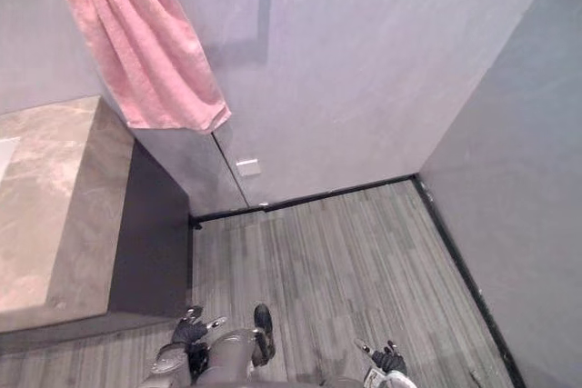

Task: Organize washtable

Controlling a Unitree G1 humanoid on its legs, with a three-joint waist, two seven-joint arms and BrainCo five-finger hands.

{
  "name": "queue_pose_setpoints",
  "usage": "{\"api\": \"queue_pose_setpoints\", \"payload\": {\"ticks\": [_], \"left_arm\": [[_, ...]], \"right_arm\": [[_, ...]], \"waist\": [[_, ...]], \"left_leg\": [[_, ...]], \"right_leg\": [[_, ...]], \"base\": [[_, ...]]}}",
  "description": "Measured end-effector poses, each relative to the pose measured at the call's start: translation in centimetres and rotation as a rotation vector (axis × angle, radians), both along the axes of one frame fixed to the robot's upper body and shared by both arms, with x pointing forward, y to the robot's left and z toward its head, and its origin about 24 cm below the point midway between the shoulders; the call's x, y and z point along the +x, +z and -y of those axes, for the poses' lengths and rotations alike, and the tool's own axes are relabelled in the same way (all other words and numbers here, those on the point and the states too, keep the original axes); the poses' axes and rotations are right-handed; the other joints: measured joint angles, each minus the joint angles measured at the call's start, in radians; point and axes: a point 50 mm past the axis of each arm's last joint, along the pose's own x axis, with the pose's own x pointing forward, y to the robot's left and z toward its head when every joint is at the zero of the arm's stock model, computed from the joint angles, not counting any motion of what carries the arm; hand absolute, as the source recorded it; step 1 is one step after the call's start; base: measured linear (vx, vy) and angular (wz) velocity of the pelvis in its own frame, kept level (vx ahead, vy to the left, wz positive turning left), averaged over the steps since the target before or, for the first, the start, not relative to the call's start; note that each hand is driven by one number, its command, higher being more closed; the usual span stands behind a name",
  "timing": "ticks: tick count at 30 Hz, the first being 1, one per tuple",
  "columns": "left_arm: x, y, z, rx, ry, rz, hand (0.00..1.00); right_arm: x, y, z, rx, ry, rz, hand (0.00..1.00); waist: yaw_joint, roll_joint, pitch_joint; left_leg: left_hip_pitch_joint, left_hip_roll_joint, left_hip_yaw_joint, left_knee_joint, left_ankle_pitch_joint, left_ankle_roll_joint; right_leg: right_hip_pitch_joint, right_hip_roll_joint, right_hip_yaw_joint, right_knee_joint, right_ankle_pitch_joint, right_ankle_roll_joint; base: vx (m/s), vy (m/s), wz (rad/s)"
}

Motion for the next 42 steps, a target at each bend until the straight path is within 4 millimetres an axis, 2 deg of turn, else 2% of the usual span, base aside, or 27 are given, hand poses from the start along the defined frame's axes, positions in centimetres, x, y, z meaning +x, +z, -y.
{"api": "queue_pose_setpoints", "payload": {"ticks": [1, 2, 3, 4, 5, 6, 7, 10, 11, 12, 13, 14, 15, 16, 17, 18, 19, 20, 22, 23, 25, 26, 27, 30, 32, 35, 42], "left_arm": [[-0.3, -0.1, -0.1, 0.002, 0.001, -0.013, 0.00], [-0.5, -0.2, -0.3, 0.007, 0.003, -0.024, 0.00], [-0.6, -0.3, -0.5, 0.007, 0.007, -0.032, 0.00], [-1.0, -0.5, -0.4, 0.008, -0.005, -0.060, 0.00], [-1.2, -0.6, -0.4, 0.004, -0.006, -0.069, 0.00], [-1.3, -0.7, -0.2, 0.000, -0.004, -0.077, 0.00], [-1.3, -0.7, -0.1, -0.005, -0.002, -0.078, 0.00], [-1.3, -0.8, 0.1, -0.014, 0.007, -0.076, 0.00], [-1.4, -0.8, 0.2, -0.020, 0.021, -0.076, 0.00], [-1.6, -0.8, 0.1, -0.022, 0.031, -0.079, 0.00], [-1.6, -0.8, 0.0, -0.022, 0.039, -0.078, 0.00], [-1.8, -1.0, 0.4, -0.042, 0.070, -0.084, 0.00], [-2.4, -1.1, 0.9, -0.060, 0.089, -0.090, 0.00], [-2.6, -1.2, 1.1, -0.068, 0.102, -0.090, 0.00], [-2.7, -1.2, 1.5, -0.084, 0.124, -0.087, 0.00], [-2.7, -1.2, 1.6, -0.090, 0.127, -0.088, 0.00], [-2.7, -1.2, 1.6, -0.090, 0.128, -0.085, 0.00], [-2.6, -1.1, 1.5, -0.086, 0.129, -0.072, 0.00], [-2.4, -0.9, 1.5, -0.083, 0.125, -0.058, 0.00], [-2.3, -0.9, 1.5, -0.083, 0.125, -0.056, 0.00], [-2.2, -0.9, 1.4, -0.076, 0.110, -0.056, 0.00], [-2.2, -0.9, 1.3, -0.070, 0.099, -0.058, 0.00], [-2.2, -0.9, 1.4, -0.072, 0.095, -0.062, 0.00], [-2.5, -1.0, 0.3, -0.040, 0.082, -0.081, 0.00], [-2.5, -1.0, 0.0, -0.028, 0.063, -0.089, 0.00], [-2.8, -1.2, 0.4, -0.026, 0.030, -0.108, 0.00], [-2.7, -1.3, 1.1, -0.023, -0.034, -0.113, 0.00]], "right_arm": [[0.1, 0.0, 0.2, -0.004, 0.000, 0.004, 0.00], [0.2, 0.1, 0.2, -0.006, 0.001, 0.008, 0.00], [0.2, 0.1, 0.2, -0.006, 0.001, 0.008, 0.00], [0.4, 0.2, 0.3, -0.010, 0.000, 0.018, 0.00], [0.4, 0.2, 0.3, -0.012, 0.002, 0.021, 0.00], [0.5, 0.2, 0.3, -0.013, 0.004, 0.026, 0.00], [0.7, 0.3, 0.3, -0.013, 0.006, 0.035, 0.00], [1.3, 0.5, 0.2, -0.008, 0.009, 0.060, 0.00], [1.6, 0.6, 0.3, -0.007, 0.010, 0.073, 0.00], [1.6, 0.6, 0.2, -0.006, 0.010, 0.075, 0.00], [1.4, 0.5, 0.1, -0.002, 0.008, 0.069, 0.00], [1.3, 0.5, 0.2, 0.001, -0.007, 0.068, 0.00], [1.3, 0.5, 0.4, -0.007, -0.004, 0.067, 0.00], [1.3, 0.5, 0.4, -0.007, -0.004, 0.066, 0.00], [1.3, 0.6, 0.9, -0.017, -0.007, 0.068, 0.00], [1.3, 0.7, 1.1, -0.024, -0.008, 0.070, 0.00], [1.2, 0.7, 1.1, -0.025, -0.009, 0.067, 0.00], [1.1, 0.6, 1.1, -0.026, -0.011, 0.064, 0.00], [0.8, 0.6, 1.1, -0.026, -0.013, 0.052, 0.00], [0.8, 0.6, 1.1, -0.027, -0.013, 0.052, 0.00], [0.7, 0.5, 1.0, -0.026, -0.016, 0.045, 0.00], [0.6, 0.5, 1.1, -0.028, -0.020, 0.040, 0.00], [0.4, 0.4, 1.1, -0.027, -0.026, 0.032, 0.00], [0.1, 0.2, 0.4, -0.008, -0.019, 0.019, 0.00], [0.0, 0.1, 0.1, -0.001, -0.019, 0.014, 0.00], [-0.2, 0.1, 0.2, -0.002, -0.017, 0.011, 0.00], [-0.8, -0.1, 0.9, -0.017, -0.015, -0.018, 0.00]], "waist": [[0.002, -0.001, 0.000], [-0.002, -0.007, 0.002], [-0.003, -0.012, 0.002], [-0.004, -0.007, 0.006], [-0.003, 0.001, 0.011], [-0.006, 0.005, 0.013], [-0.005, 0.007, 0.013], [-0.010, 0.012, 0.014], [-0.024, 0.017, 0.015], [-0.029, 0.016, 0.013], [-0.027, 0.009, 0.009], [-0.022, 0.017, 0.003], [-0.015, 0.044, -0.011], [-0.014, 0.053, -0.016], [-0.024, 0.069, -0.011], [-0.027, 0.085, -0.012], [-0.025, 0.084, -0.011], [-0.017, 0.078, -0.007], [-0.009, 0.078, -0.008], [-0.005, 0.078, -0.008], [-0.002, 0.075, -0.009], [-0.003, 0.078, -0.010], [0.000, 0.080, -0.012], [0.002, 0.036, -0.030], [0.002, 0.024, -0.036], [0.001, 0.030, -0.041], [-0.002, 0.054, -0.052]], "left_leg": [[0.029, -0.010, 0.000, -0.002, -0.020, 0.011], [0.068, -0.027, -0.011, -0.011, -0.042, 0.016], [0.094, -0.038, -0.019, -0.015, -0.055, 0.021], [0.179, -0.056, -0.041, -0.022, -0.084, 0.031], [0.228, -0.062, -0.056, -0.037, -0.090, 0.031], [0.291, -0.065, -0.080, -0.068, -0.091, 0.030], [0.350, -0.063, -0.109, -0.106, -0.091, 0.031], [0.404, -0.049, -0.167, -0.141, -0.091, 0.031], [0.425, -0.038, -0.202, -0.155, -0.098, 0.018], [0.431, -0.036, -0.225, -0.158, -0.118, -0.006], [0.440, -0.039, -0.232, -0.156, -0.136, -0.018], [0.474, -0.025, -0.253, -0.155, -0.173, -0.041], [0.467, 0.002, -0.254, -0.134, -0.173, -0.044], [0.461, 0.008, -0.249, -0.109, -0.176, -0.050], [0.421, 0.030, -0.235, -0.017, -0.189, -0.073], [0.381, 0.054, -0.214, 0.090, -0.195, -0.113], [0.360, 0.066, -0.195, 0.151, -0.189, -0.131], [0.315, 0.107, -0.124, 0.271, -0.191, -0.152], [0.295, 0.177, -0.006, 0.319, -0.206, -0.126], [0.287, 0.182, 0.002, 0.298, -0.206, -0.126], [0.264, 0.173, -0.023, 0.127, -0.200, -0.127], [0.261, 0.165, -0.046, 0.011, -0.168, -0.131], [0.265, 0.151, -0.072, -0.053, -0.080, -0.149], [0.290, 0.101, -0.067, -0.095, -0.059, -0.133], [0.304, 0.080, -0.062, -0.099, -0.058, -0.131], [0.365, 0.056, -0.046, -0.142, -0.049, -0.117], [0.376, 0.054, -0.073, -0.191, -0.040, -0.108]], "right_leg": [[-0.078, -0.015, 0.011, 0.205, 0.004, 0.022], [-0.143, -0.039, 0.022, 0.387, 0.038, 0.086], [-0.183, -0.049, 0.038, 0.493, 0.054, 0.129], [-0.241, -0.062, 0.049, 0.685, 0.036, 0.112], [-0.262, -0.066, 0.039, 0.731, 0.015, 0.099], [-0.290, -0.064, 0.020, 0.744, -0.008, 0.064], [-0.332, -0.060, -0.020, 0.705, -0.031, 0.023], [-0.405, -0.030, -0.032, 0.502, -0.033, 0.008], [-0.421, 0.000, 0.000, 0.326, 0.000, 0.000], [-0.416, 0.019, 0.040, 0.179, 0.083, -0.007], [-0.417, 0.020, 0.061, 0.119, 0.158, -0.020], [-0.409, 0.024, 0.052, 0.152, 0.234, -0.037], [-0.397, 0.033, 0.030, 0.154, 0.210, -0.047], [-0.390, 0.033, 0.019, 0.145, 0.193, -0.051], [-0.358, 0.037, -0.016, 0.123, 0.180, -0.060], [-0.318, 0.045, -0.039, 0.092, 0.177, -0.065], [-0.294, 0.048, -0.048, 0.075, 0.176, -0.068], [-0.237, 0.051, -0.063, 0.036, 0.172, -0.077], [-0.164, 0.051, -0.080, -0.025, 0.171, -0.079], [-0.156, 0.049, -0.079, -0.032, 0.171, -0.079], [-0.144, 0.039, -0.069, -0.054, 0.180, -0.064], [-0.144, 0.038, -0.065, -0.064, 0.186, -0.052], [-0.143, 0.039, -0.049, -0.075, 0.191, -0.038], [-0.134, 0.008, -0.028, -0.126, 0.213, -0.004], [-0.119, -0.009, -0.020, -0.141, 0.218, 0.004], [-0.087, -0.021, 0.006, -0.160, 0.221, 0.009], [-0.085, -0.009, 0.007, -0.200, 0.247, 0.013]], "base": [[0.48, 0.229, 0.09], [0.38, 0.193, 0.13], [0.49, 0.199, 0.39], [0.50, 0.177, 0.48], [0.60, 0.163, 0.66], [0.47, 0.072, 0.69], [0.52, 0.043, 0.74], [0.39, -0.038, 0.85], [0.49, -0.135, 1.11], [0.48, -0.157, 1.10], [0.40, -0.187, 0.95], [0.40, -0.204, 0.65], [0.41, -0.211, 0.54], [0.37, -0.191, 0.48], [0.35, -0.203, 0.62], [0.34, -0.198, 0.60], [0.30, -0.170, 0.45], [0.27, -0.131, 0.32], [0.23, -0.092, 0.22], [0.14, -0.003, 0.00], [0.14, 0.075, -0.09], [0.14, 0.150, -0.16], [0.13, 0.151, -0.19], [0.10, 0.137, -0.10], [0.04, 0.122, -0.14], [0.00, 0.088, -0.18], [-0.03, -0.008, -0.02]]}}
